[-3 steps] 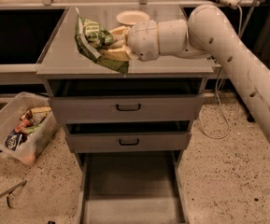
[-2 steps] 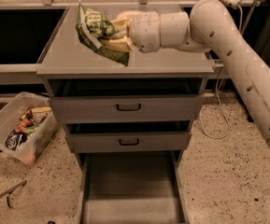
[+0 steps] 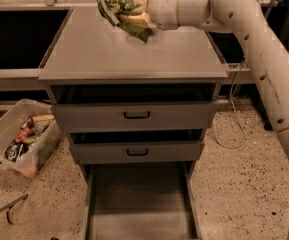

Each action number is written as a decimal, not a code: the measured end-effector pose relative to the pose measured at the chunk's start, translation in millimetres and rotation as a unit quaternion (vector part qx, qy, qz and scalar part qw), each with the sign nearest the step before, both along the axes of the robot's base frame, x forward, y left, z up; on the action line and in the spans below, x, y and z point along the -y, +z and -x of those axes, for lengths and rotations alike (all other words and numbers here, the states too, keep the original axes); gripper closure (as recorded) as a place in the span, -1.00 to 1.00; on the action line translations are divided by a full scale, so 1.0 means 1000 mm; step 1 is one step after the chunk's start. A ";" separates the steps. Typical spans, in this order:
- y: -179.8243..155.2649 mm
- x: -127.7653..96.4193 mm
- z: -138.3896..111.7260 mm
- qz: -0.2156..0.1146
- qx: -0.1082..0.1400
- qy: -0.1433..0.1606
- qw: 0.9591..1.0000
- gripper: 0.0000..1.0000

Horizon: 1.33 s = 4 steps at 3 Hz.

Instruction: Pick green jalapeno chip bag from bottom drawer and place on counter

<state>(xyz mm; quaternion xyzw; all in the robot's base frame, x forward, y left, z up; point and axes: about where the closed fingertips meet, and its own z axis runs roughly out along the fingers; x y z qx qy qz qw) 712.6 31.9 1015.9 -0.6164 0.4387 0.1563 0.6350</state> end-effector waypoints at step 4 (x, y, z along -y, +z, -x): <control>-0.122 0.041 -0.140 0.026 -0.137 -0.251 0.958 1.00</control>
Offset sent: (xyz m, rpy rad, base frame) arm 0.1379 -0.0825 -0.0616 -0.0732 0.1162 -0.7568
